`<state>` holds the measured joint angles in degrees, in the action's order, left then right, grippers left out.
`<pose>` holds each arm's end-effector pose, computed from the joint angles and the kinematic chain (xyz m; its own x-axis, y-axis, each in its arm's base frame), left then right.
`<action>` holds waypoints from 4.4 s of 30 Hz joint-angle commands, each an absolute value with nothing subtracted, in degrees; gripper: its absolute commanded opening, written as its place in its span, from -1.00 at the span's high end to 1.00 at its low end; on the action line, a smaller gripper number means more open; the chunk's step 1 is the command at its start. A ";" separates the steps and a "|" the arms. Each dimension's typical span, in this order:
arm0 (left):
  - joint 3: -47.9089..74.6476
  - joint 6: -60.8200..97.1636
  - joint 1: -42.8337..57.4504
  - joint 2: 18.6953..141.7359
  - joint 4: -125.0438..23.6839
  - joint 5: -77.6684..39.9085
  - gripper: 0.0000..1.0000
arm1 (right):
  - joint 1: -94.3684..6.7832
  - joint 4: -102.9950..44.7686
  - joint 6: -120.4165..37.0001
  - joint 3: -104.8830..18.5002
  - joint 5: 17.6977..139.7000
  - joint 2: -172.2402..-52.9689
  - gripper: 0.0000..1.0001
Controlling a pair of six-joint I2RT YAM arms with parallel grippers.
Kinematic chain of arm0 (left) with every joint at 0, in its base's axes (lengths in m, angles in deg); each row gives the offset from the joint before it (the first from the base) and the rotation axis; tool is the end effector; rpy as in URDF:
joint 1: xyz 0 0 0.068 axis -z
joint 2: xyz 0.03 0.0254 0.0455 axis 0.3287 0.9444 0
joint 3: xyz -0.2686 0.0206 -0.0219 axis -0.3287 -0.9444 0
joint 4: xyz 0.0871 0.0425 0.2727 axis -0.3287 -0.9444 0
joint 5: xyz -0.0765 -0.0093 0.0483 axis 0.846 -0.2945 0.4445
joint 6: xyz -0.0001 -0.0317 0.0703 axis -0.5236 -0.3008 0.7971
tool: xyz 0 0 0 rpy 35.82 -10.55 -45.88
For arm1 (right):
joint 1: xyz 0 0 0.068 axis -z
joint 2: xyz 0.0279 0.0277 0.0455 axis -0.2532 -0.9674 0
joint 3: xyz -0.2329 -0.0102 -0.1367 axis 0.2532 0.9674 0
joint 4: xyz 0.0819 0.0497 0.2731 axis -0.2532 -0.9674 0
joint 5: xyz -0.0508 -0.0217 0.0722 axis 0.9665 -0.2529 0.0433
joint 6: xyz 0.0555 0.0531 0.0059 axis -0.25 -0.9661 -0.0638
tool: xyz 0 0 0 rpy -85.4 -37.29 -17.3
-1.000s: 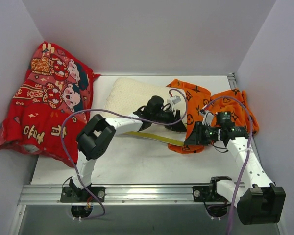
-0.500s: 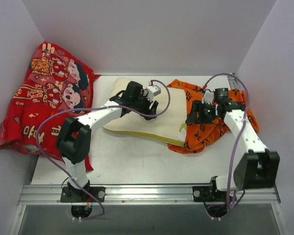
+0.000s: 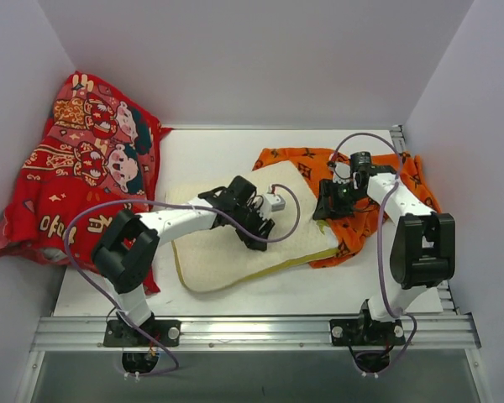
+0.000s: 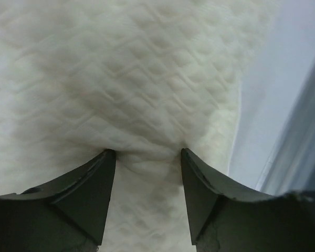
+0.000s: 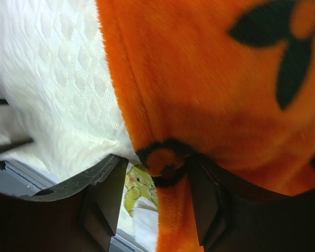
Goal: Put the pillow into the pillowcase
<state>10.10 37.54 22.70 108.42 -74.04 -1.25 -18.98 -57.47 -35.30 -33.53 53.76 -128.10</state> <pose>0.2904 -0.2992 0.1502 -0.5052 0.6169 -0.6035 0.8590 0.4269 -0.2826 0.3785 0.0640 0.1735 -0.8621 -0.0590 -0.5033 -0.3292 0.8202 0.4678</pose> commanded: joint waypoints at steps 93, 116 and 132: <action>12.03 47.68 39.51 100.60 -70.63 -20.28 -0.95 | 7.56 -72.19 -38.68 -27.24 42.67 -102.19 -0.28; 38.83 26.33 25.90 112.56 -75.19 6.15 1.00 | -1.38 -59.75 -34.89 -22.49 52.76 -106.14 -0.22; 40.08 22.37 23.00 113.79 -74.67 4.41 1.00 | -7.99 -50.92 -45.81 -22.23 45.13 -110.90 -0.26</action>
<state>37.14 24.15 23.40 115.31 -77.17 1.20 -8.01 -49.51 -46.64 -21.29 47.95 -112.36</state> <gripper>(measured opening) 0.051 0.641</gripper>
